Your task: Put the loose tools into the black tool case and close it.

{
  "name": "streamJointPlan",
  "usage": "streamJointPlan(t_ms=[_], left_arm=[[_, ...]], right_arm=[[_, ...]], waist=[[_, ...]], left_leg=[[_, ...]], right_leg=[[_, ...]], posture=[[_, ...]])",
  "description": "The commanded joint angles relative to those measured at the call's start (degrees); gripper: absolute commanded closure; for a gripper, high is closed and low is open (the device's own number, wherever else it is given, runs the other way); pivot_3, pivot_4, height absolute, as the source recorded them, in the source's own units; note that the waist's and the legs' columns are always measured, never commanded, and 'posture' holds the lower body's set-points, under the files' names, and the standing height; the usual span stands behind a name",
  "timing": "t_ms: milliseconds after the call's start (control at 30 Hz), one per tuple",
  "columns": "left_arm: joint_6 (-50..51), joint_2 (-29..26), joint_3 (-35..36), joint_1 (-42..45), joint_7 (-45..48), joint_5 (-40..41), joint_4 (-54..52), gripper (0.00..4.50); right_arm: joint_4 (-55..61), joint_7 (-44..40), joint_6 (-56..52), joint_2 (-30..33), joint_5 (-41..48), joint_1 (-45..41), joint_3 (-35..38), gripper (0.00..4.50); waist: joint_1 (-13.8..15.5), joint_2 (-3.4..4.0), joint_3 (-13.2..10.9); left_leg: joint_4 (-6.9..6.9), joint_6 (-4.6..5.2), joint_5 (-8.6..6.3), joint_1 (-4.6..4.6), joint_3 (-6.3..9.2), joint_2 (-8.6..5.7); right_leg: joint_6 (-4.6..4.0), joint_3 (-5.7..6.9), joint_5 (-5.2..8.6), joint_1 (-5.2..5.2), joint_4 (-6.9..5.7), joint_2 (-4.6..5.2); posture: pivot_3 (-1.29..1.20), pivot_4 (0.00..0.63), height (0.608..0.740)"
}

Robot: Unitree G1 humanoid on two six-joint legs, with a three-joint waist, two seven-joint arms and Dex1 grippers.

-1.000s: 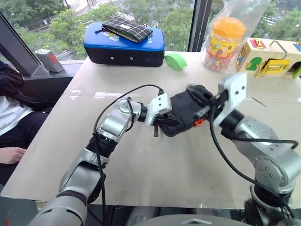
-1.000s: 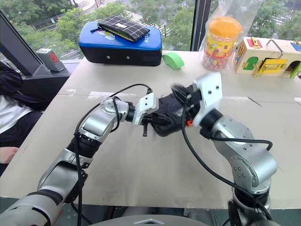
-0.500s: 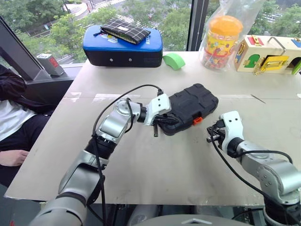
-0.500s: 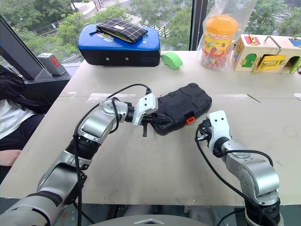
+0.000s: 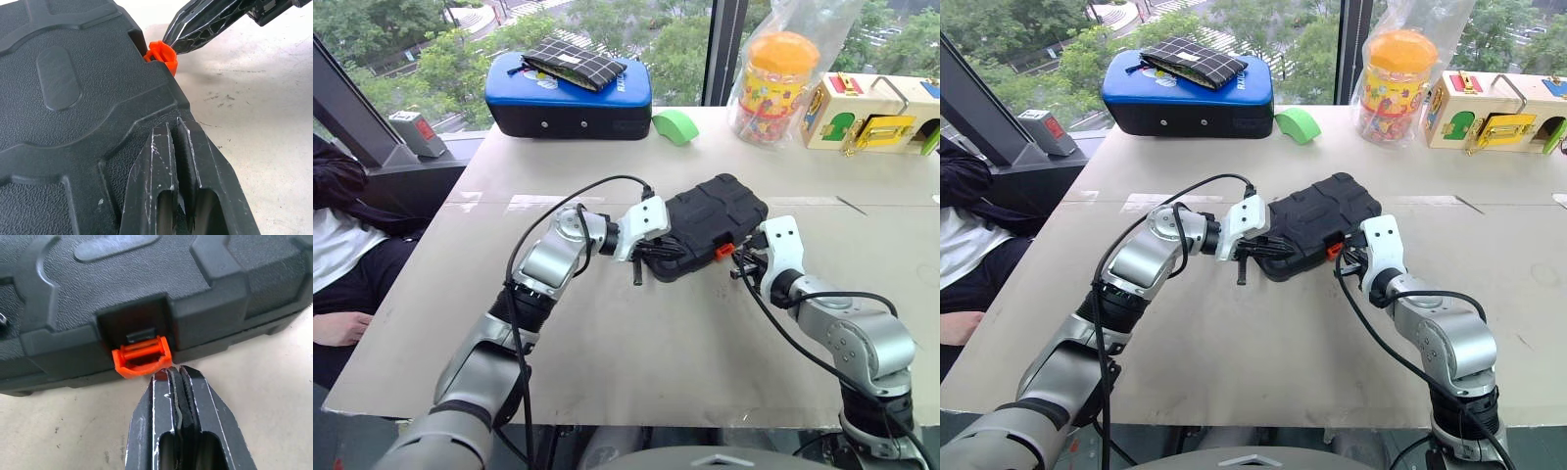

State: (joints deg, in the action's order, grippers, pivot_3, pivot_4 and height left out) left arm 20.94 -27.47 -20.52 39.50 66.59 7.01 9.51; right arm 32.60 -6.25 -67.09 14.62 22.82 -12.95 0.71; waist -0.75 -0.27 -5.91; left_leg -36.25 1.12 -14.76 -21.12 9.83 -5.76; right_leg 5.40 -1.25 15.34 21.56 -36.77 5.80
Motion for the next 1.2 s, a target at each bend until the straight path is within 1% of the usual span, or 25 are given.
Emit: streamJointPlan(t_ms=[33, 333, 700, 800, 900, 1000, 1067, 1133, 1167, 1200], left_arm=[[2.3, -0.4, -4.2, -2.9, 0.8, -3.0, 2.4, 4.29], [1.6, -0.2, -4.6, -3.0, 0.7, -3.6, 2.8, 4.29], [1.5, -0.1, -4.6, -3.8, 0.7, -3.7, 2.2, 4.29], [1.9, -0.1, -3.8, -4.4, 0.3, -3.2, 1.4, 4.29], [1.2, -0.5, -2.6, -5.5, -0.7, -2.8, 0.3, 4.29], [1.6, 0.2, 1.1, -7.3, -2.1, 0.1, -1.9, 4.29], [2.6, 2.1, 5.4, -8.5, -4.1, 4.1, -4.9, 4.29], [2.8, 6.6, 12.2, -10.3, -7.2, 11.4, -8.2, 4.29], [3.9, 6.8, 14.3, -11.1, -7.8, 13.1, -9.6, 4.29], [7.0, 6.1, 16.1, -12.0, -6.9, 16.1, -11.3, 4.29]], right_arm=[[1.1, -0.9, 0.8, -0.5, 0.5, -1.7, -0.1, 4.50], [1.0, -1.3, 0.8, -2.2, 1.3, -3.0, 0.9, 4.50], [1.2, -2.4, 0.0, -7.3, 5.3, -6.4, 4.8, 4.50], [2.1, -3.3, 0.9, -7.1, 6.5, -6.3, 6.2, 4.50], [3.7, -4.2, 3.0, -5.0, 6.5, -5.6, 7.0, 4.50], [6.5, -5.1, 2.5, -3.4, 8.9, -4.2, 10.2, 4.50], [8.6, -6.5, 3.2, -0.1, 8.6, -1.9, 10.0, 4.50], [10.8, -8.1, 7.3, 5.3, 5.0, 1.5, 7.5, 4.50], [11.5, -9.4, 10.8, 7.9, 3.1, 3.5, 6.3, 4.50], [11.8, -10.5, 12.6, 9.4, 2.9, 5.2, 6.7, 4.50]], waist=[[0.0, 0.00, 0.0], [-0.1, 0.01, 0.0], [-0.1, 0.09, -0.1], [0.0, 0.10, -0.1], [0.0, 0.12, -0.1], [-0.1, 0.16, -0.1], [-0.2, 0.23, -0.2], [-0.1, 0.35, -0.3], [0.0, 0.25, -0.5], [0.0, 0.09, -0.6]], left_leg=[[0.00, 0.00, 0.00, 0.00, 0.00, 0.00], [0.00, 0.00, 0.00, 0.01, 0.00, 0.01], [0.08, 0.00, 0.00, 0.11, 0.01, 0.04], [0.11, -0.01, 0.00, 0.09, 0.03, 0.02], [0.14, -0.01, -0.01, 0.09, 0.01, -0.01], [0.23, -0.01, -0.01, 0.10, 0.01, 0.01], [0.27, 0.00, -0.01, 0.09, 0.01, 0.04], [0.27, 0.00, -0.01, 0.04, 0.01, 0.03], [0.26, 0.00, -0.01, -0.04, 0.01, 0.01], [0.23, -0.04, 0.01, -0.15, 0.03, 0.01]], right_leg=[[0.00, 0.00, 0.00, 0.00, 0.00, 0.00], [0.00, -0.01, 0.00, 0.00, 0.00, -0.01], [0.00, -0.08, 0.00, 0.00, -0.03, -0.07], [0.00, -0.08, 0.00, 0.00, 0.01, -0.04], [0.00, -0.09, 0.00, 0.01, 0.05, 0.00], [0.00, -0.08, 0.00, 0.04, 0.07, -0.01], [0.00, -0.10, 0.01, 0.07, 0.08, -0.02], [0.01, -0.10, 0.01, 0.09, 0.16, 0.00], [0.01, -0.09, 0.01, 0.11, 0.21, 0.01], [0.03, -0.06, 0.02, 0.17, 0.21, 0.01]], posture=[[0.00, 0.150, 0.740], [0.00, 0.150, 0.740], [0.00, 0.150, 0.740], [0.00, 0.150, 0.740], [0.00, 0.150, 0.740], [0.00, 0.150, 0.740], [0.00, 0.150, 0.740], [0.00, 0.150, 0.740], [0.00, 0.150, 0.740], [0.00, 0.150, 0.740]])
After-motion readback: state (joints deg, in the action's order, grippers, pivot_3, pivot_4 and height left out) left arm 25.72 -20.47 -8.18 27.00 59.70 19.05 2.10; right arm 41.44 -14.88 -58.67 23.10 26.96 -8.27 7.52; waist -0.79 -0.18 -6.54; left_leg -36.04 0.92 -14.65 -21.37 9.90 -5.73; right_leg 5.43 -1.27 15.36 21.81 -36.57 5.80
